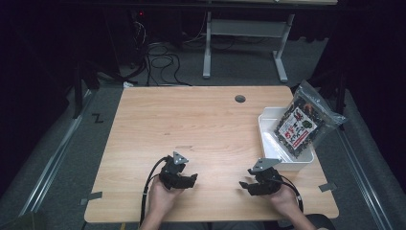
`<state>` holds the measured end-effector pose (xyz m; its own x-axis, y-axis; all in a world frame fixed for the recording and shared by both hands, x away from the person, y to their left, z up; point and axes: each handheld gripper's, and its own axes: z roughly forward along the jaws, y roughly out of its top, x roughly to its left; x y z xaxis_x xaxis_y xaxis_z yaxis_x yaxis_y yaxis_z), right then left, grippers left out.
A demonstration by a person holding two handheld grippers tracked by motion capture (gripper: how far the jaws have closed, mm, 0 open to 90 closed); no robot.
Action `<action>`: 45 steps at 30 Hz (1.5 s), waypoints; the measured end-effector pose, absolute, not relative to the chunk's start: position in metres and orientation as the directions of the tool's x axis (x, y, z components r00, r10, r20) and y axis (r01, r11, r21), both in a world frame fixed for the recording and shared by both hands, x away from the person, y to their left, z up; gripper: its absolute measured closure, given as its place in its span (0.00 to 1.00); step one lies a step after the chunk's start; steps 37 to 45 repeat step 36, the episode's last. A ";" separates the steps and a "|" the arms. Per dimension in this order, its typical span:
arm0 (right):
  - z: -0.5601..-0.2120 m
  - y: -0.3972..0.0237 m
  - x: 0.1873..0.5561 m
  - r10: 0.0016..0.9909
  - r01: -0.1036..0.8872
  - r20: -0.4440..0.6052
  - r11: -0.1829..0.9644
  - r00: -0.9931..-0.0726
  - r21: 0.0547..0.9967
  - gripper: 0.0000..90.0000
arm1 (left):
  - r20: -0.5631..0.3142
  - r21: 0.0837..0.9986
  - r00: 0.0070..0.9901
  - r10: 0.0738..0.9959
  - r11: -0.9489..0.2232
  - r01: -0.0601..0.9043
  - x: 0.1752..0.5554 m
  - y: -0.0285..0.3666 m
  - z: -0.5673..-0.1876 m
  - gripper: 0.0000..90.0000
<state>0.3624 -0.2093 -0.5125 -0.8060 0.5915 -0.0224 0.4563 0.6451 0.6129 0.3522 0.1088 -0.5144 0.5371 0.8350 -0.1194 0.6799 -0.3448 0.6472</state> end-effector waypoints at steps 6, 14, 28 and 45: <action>-0.517 -0.210 0.360 0.592 0.454 -0.024 0.644 -0.806 0.616 0.44 | -0.118 0.645 0.540 0.834 -0.349 0.680 0.353 0.108 -0.515 0.35; -0.520 -0.211 0.358 0.593 0.454 -0.037 0.654 -0.804 0.606 0.44 | -0.121 0.642 0.541 0.832 -0.350 0.682 0.353 0.108 -0.516 0.35; -0.521 -0.213 0.358 0.585 0.445 -0.046 0.664 -0.810 0.601 0.44 | -0.114 0.629 0.548 0.829 -0.367 0.686 0.353 0.104 -0.519 0.35; -0.522 -0.214 0.359 0.583 0.451 -0.028 0.658 -0.812 0.603 0.44 | -0.115 0.629 0.548 0.828 -0.366 0.685 0.353 0.104 -0.519 0.35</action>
